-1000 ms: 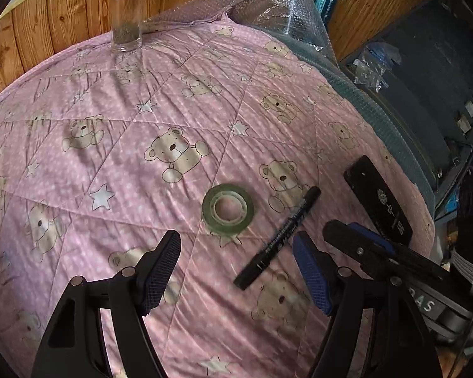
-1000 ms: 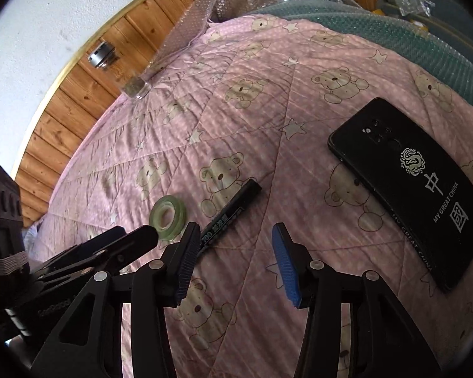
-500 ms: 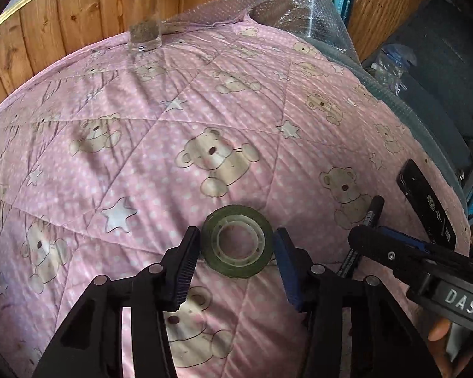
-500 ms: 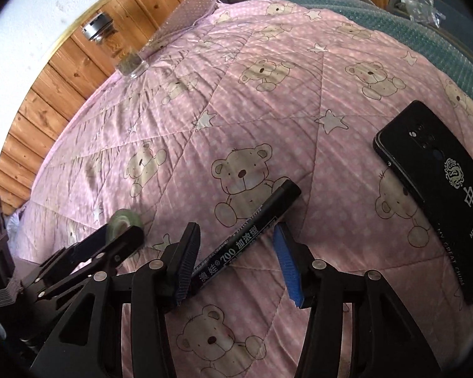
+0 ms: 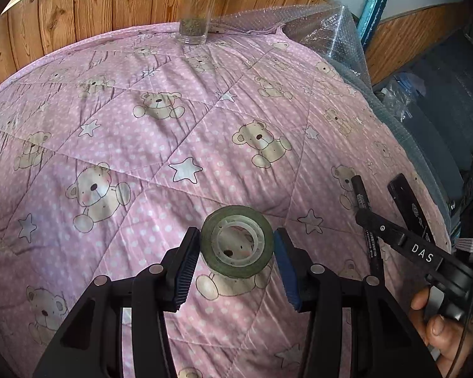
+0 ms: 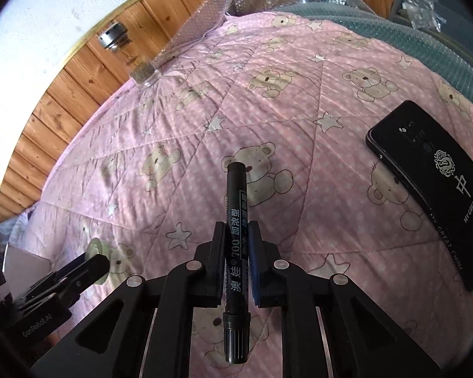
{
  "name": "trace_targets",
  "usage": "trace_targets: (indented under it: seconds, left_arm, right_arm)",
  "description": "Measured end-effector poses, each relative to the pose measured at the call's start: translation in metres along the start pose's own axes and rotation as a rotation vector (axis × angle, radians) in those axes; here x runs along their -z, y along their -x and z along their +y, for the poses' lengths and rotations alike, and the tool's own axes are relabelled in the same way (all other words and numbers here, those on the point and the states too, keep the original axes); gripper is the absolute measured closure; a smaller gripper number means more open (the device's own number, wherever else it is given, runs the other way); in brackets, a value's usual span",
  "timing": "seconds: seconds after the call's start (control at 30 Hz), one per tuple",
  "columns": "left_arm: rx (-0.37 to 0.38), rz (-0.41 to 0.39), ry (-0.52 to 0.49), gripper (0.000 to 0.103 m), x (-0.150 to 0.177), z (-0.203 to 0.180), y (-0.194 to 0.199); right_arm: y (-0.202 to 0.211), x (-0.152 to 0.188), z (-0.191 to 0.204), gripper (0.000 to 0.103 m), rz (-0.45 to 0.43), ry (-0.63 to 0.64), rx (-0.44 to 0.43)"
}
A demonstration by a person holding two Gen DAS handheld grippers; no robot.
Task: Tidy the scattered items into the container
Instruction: 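Grasp the green tape roll with the left tool while the right tool grasps the black marker, then carry the tape roll and marker in both tools over the white box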
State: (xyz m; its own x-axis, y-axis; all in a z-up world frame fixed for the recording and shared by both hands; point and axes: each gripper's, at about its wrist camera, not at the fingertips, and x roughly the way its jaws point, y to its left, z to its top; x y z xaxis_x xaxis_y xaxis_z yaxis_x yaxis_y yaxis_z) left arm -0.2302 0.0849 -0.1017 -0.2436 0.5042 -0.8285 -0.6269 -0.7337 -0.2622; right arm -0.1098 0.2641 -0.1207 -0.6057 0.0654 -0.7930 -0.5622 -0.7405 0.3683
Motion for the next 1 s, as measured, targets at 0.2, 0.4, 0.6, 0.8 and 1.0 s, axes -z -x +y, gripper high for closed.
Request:
trace_targets:
  seconds: [0.2,0.4,0.6,0.8,1.0]
  left_arm:
    - [0.001,0.002,0.002,0.054,0.017,-0.003,0.029]
    - [-0.019,-0.011,0.002,0.054,0.036,-0.002,0.066]
    - [-0.073,-0.014,0.022,0.054,0.059,0.005,0.098]
    - [-0.105,-0.036,0.034,0.054,0.079,0.007,0.131]
    - [-0.115,-0.072,0.027,0.054,0.095,0.006,0.163]
  right_arm:
    - [0.017,0.019,0.031,0.089,0.020,0.065,-0.039]
    - [0.034,0.044,0.058,0.089,0.031,0.128,-0.068]
    - [0.053,0.070,0.080,0.089,0.039,0.185,-0.094]
    - [0.071,0.092,0.100,0.089,0.039,0.240,-0.118]
    - [0.091,0.112,0.119,0.089,0.028,0.291,-0.141]
